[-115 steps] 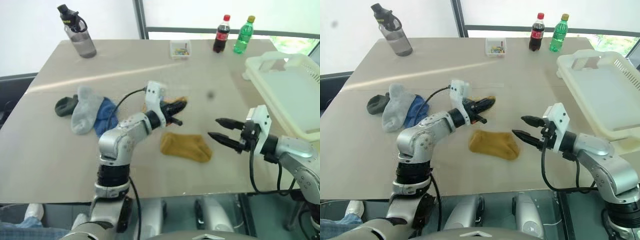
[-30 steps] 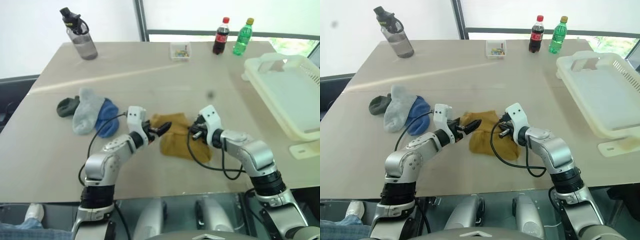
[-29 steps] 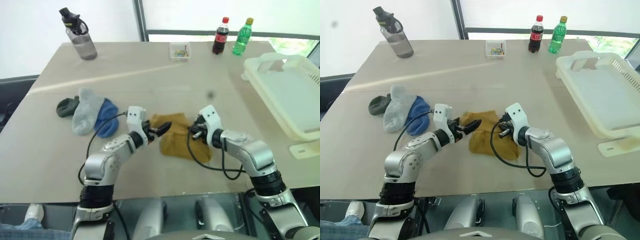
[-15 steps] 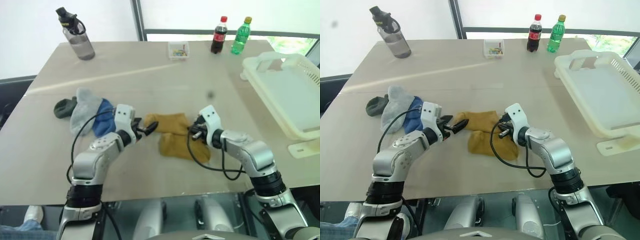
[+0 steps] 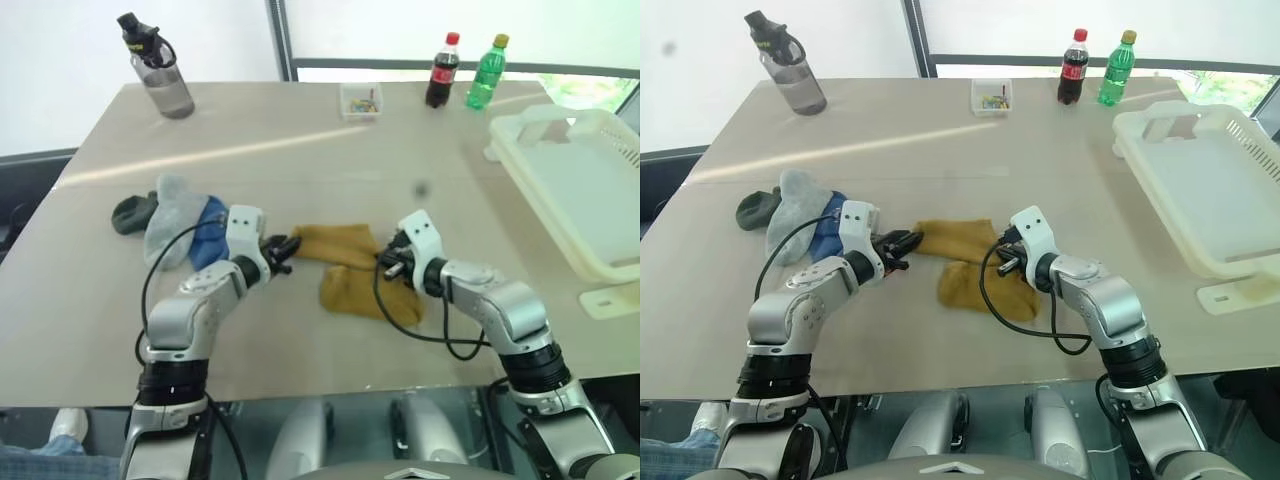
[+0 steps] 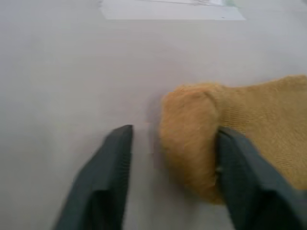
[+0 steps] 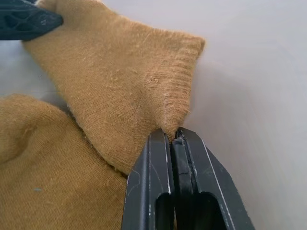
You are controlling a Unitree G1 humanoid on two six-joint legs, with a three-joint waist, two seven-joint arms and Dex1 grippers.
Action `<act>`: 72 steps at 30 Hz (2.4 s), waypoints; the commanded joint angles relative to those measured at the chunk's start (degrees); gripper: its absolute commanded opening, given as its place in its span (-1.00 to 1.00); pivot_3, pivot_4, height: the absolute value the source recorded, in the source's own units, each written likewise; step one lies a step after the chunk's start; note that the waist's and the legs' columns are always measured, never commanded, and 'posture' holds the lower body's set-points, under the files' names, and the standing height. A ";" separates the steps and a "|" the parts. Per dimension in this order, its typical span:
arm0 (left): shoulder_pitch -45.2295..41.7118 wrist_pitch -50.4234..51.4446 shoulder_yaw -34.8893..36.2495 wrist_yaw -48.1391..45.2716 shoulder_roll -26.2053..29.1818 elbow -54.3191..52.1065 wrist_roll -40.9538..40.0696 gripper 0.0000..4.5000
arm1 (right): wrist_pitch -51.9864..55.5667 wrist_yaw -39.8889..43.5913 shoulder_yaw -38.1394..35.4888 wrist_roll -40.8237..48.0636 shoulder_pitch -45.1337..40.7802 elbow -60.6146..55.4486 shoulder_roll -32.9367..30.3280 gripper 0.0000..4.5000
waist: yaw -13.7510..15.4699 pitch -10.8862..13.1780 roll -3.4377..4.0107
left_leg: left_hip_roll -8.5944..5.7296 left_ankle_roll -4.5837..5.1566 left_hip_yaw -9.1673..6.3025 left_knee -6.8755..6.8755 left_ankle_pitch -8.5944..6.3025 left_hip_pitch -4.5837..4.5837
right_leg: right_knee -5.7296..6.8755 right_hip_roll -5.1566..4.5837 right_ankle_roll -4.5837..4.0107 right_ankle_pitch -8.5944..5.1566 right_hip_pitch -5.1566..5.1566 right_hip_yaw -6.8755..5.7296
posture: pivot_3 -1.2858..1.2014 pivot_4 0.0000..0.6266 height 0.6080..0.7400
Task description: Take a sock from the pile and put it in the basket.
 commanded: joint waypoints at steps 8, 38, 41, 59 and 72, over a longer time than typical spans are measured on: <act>0.43 1.97 -0.80 -2.05 -1.68 -0.94 -1.01 -0.99 | -1.41 0.96 -1.79 0.36 0.24 -2.58 -0.56 -1.00 | 0.13 0.01 -0.01 | -0.02 0.00 -0.03 -0.02 0.00 -0.03 | -0.04 -0.05 0.00 0.00 0.00 -0.02 | 0.03 -0.52 1.00; 2.23 36.56 14.36 15.20 -11.47 -29.49 -33.88 -0.99 | 27.61 4.59 -25.62 28.93 11.37 -35.18 -13.01 -1.00 | 0.09 0.18 -0.16 | -0.03 0.00 -0.11 -0.04 -0.01 -0.23 | -0.19 -0.04 0.02 -0.02 -0.06 -0.12 | 0.03 -0.52 1.00; 3.07 38.15 15.39 16.03 -10.36 -29.34 -36.13 -0.99 | 28.14 3.57 -25.79 29.81 12.41 -34.54 -12.80 -1.00 | 0.15 0.19 -0.17 | -0.02 0.00 -0.09 -0.03 -0.01 -0.22 | -0.18 -0.02 0.02 -0.02 -0.07 -0.10 | 0.03 -0.52 1.00; 12.33 30.45 8.47 18.30 -7.52 -33.47 -36.52 -0.99 | 25.09 -0.65 -23.30 27.39 14.54 -30.37 -15.49 -1.00 | 0.29 0.18 -0.17 | -0.02 0.00 -0.07 -0.02 -0.01 -0.22 | -0.24 -0.05 0.00 -0.03 -0.05 -0.06 | 0.03 -0.52 1.00; 14.66 21.42 5.09 16.43 -4.08 -32.87 -33.72 -0.99 | 23.72 0.25 -22.40 29.00 14.80 -30.58 -16.63 -1.00 | 0.30 0.19 -0.17 | -0.01 0.00 -0.08 -0.05 -0.01 -0.28 | -0.37 -0.06 0.00 -0.03 -0.06 -0.08 | 0.03 -0.52 1.00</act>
